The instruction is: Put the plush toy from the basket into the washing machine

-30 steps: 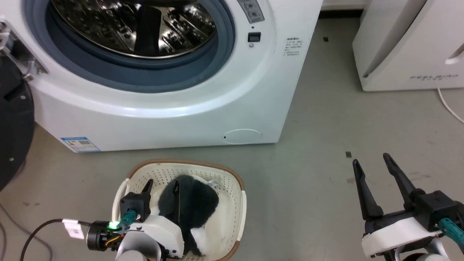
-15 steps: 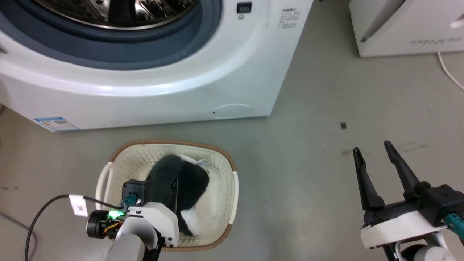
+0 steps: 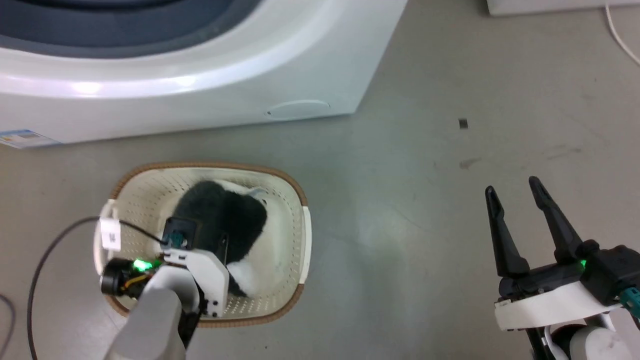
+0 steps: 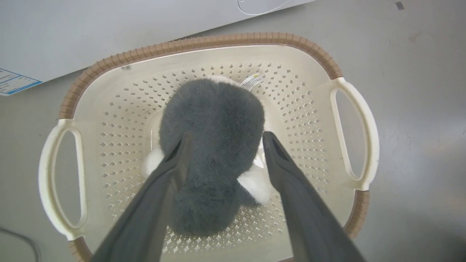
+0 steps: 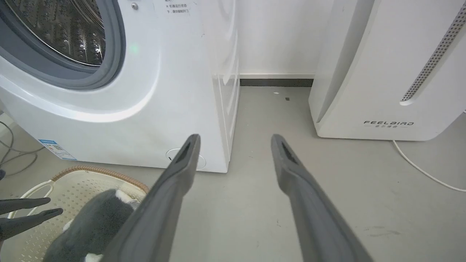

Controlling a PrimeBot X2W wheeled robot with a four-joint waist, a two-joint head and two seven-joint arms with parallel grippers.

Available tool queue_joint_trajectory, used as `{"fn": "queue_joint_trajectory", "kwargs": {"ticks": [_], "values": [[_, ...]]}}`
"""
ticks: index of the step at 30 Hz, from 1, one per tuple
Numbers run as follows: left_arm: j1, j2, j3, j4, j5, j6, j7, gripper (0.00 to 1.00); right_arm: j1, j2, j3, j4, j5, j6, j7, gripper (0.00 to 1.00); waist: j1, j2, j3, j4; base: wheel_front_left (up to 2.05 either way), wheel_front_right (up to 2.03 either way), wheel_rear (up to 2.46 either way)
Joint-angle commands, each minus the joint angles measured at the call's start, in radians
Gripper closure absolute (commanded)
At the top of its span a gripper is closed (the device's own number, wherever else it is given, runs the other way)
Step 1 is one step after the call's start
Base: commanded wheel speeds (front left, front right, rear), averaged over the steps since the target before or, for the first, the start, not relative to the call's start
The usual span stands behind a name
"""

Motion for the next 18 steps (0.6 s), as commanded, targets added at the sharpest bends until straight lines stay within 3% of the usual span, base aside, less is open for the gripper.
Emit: {"fn": "queue_joint_trajectory", "kwargs": {"ticks": [1,18], "values": [[-0.034,0.012,-0.012,0.026,0.004,-0.006,0.004,0.00,-0.021,0.000,0.001,-0.008,0.014,-0.001,-0.010,0.00,-0.0001,0.0000,0.033,-0.018,0.00,0.00,0.00],[-0.281,0.100,-0.122,0.210,0.017,-0.036,0.109,0.00,-0.073,0.000,0.019,-0.020,0.079,-0.001,-0.045,0.00,-0.0001,0.0000,0.227,-0.080,0.00,0.00,0.00]]}}
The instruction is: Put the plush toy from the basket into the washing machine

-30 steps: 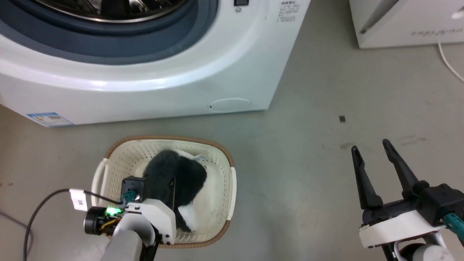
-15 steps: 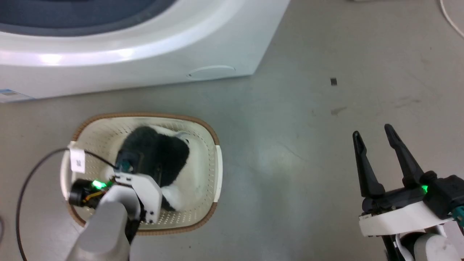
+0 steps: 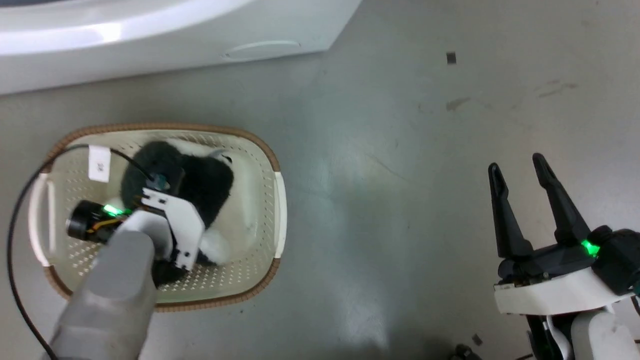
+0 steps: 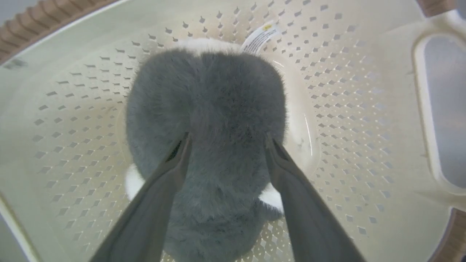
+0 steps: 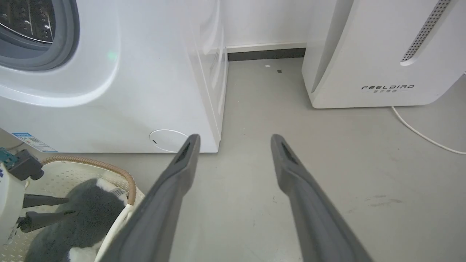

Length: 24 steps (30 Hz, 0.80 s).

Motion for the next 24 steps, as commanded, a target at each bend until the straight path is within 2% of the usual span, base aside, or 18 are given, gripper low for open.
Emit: {"fn": "queue_joint_trajectory", "kwargs": {"ticks": [1,10,22,23,24], "values": [[-0.037,0.018,-0.011,0.030,0.004,0.001,0.010,0.00,-0.026,0.000,0.003,-0.008,0.016,-0.001,-0.011,0.00,-0.0001,0.0000,0.034,-0.014,0.00,0.00,0.00],[-0.139,0.069,-0.053,0.126,-0.004,0.004,0.041,0.00,-0.050,0.000,0.016,-0.015,0.045,-0.001,-0.030,0.00,-0.0001,0.0000,0.128,-0.047,0.00,0.00,0.00],[-0.240,0.088,-0.103,0.251,-0.047,-0.022,0.039,0.00,-0.083,0.000,0.028,-0.020,0.067,-0.001,-0.055,0.00,-0.0001,0.0000,0.238,-0.072,0.00,0.00,0.00],[-0.245,0.088,-0.107,0.262,-0.052,-0.025,0.040,1.00,-0.087,0.000,0.029,-0.020,0.068,-0.001,-0.057,0.00,-0.0001,0.0000,0.244,-0.073,0.00,0.00,0.00],[-0.249,0.088,-0.109,0.272,-0.060,-0.028,0.038,1.00,-0.091,0.000,0.030,-0.019,0.070,-0.001,-0.059,0.00,-0.0001,0.0000,0.249,-0.075,0.00,0.00,0.00]]}}
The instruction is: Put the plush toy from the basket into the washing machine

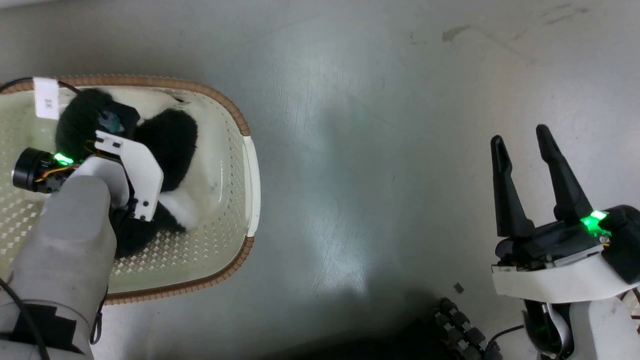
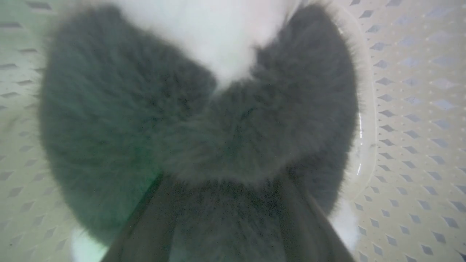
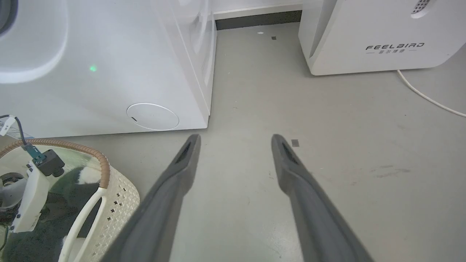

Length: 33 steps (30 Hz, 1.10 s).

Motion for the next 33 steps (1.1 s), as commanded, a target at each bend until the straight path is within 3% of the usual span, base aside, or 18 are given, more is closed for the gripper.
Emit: {"fn": "queue_joint_trajectory", "kwargs": {"ticks": [1,13,26,33], "values": [[0.008,0.012,-0.007,0.046,-0.013,-0.003,0.011,1.00,-0.024,0.000,0.004,-0.005,0.012,-0.001,-0.012,0.00,0.0000,0.0000,0.005,-0.005,0.00,0.00,0.00],[0.109,-0.035,0.019,0.048,-0.077,0.004,-0.099,1.00,-0.008,0.000,-0.015,0.018,-0.009,-0.001,-0.012,0.00,0.0000,0.0000,-0.159,0.023,0.00,0.00,0.00],[0.243,-0.117,0.047,0.039,-0.154,-0.005,-0.296,1.00,0.055,0.000,-0.048,0.034,-0.087,-0.001,-0.012,0.00,0.0000,0.0000,-0.398,0.109,0.00,0.00,0.00],[0.329,-0.149,0.053,-0.041,-0.179,-0.009,-0.350,1.00,0.100,0.000,-0.056,0.039,-0.113,-0.001,-0.012,0.00,0.0000,0.0000,-0.502,0.159,0.00,0.00,0.00]]}}
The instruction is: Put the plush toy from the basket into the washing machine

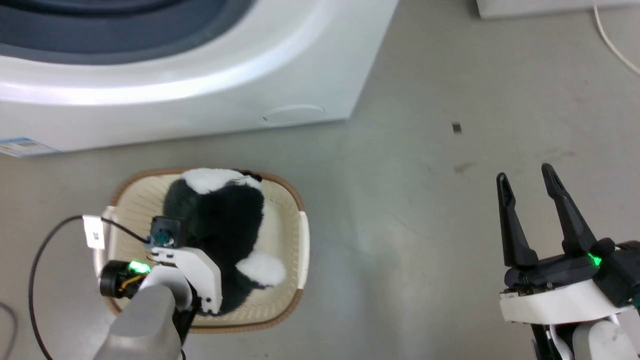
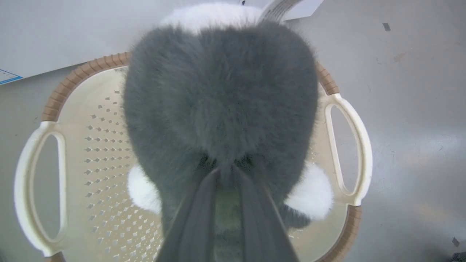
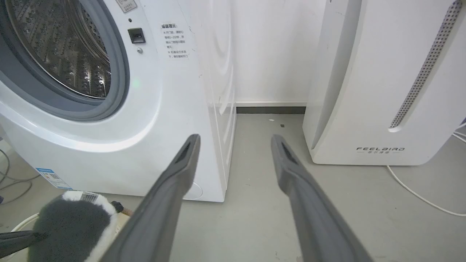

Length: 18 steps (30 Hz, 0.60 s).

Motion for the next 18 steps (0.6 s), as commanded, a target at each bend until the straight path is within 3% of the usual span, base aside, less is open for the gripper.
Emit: {"fn": "queue_joint_trajectory", "kwargs": {"ticks": [1,18], "values": [[0.018,-0.003,0.004,-0.018,-0.004,-0.001,-0.010,1.00,0.012,0.000,-0.002,0.001,-0.008,-0.001,-0.005,0.00,0.0001,0.0000,-0.052,0.038,0.00,0.00,0.00],[0.343,-0.033,0.147,-0.573,0.027,0.019,-0.013,1.00,0.107,0.000,-0.010,0.007,-0.038,-0.001,-0.005,0.00,0.0001,0.0000,-0.244,0.113,0.00,0.00,0.00]]}}
